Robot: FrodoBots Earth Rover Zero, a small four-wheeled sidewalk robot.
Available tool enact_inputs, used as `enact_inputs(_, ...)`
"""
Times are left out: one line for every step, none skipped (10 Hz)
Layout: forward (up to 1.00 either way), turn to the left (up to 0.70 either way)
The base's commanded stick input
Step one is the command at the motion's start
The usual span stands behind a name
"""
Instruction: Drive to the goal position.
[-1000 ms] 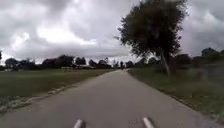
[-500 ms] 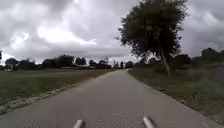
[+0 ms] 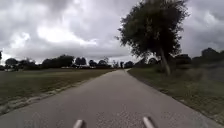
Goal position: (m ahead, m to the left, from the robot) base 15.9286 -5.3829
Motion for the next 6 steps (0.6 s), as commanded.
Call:
enact_inputs(0.7,0.0)
enact_inputs(0.7,0.0)
enact_inputs(0.7,0.0)
enact_inputs(0.7,0.0)
enact_inputs(0.7,0.0)
enact_inputs(0.7,0.0)
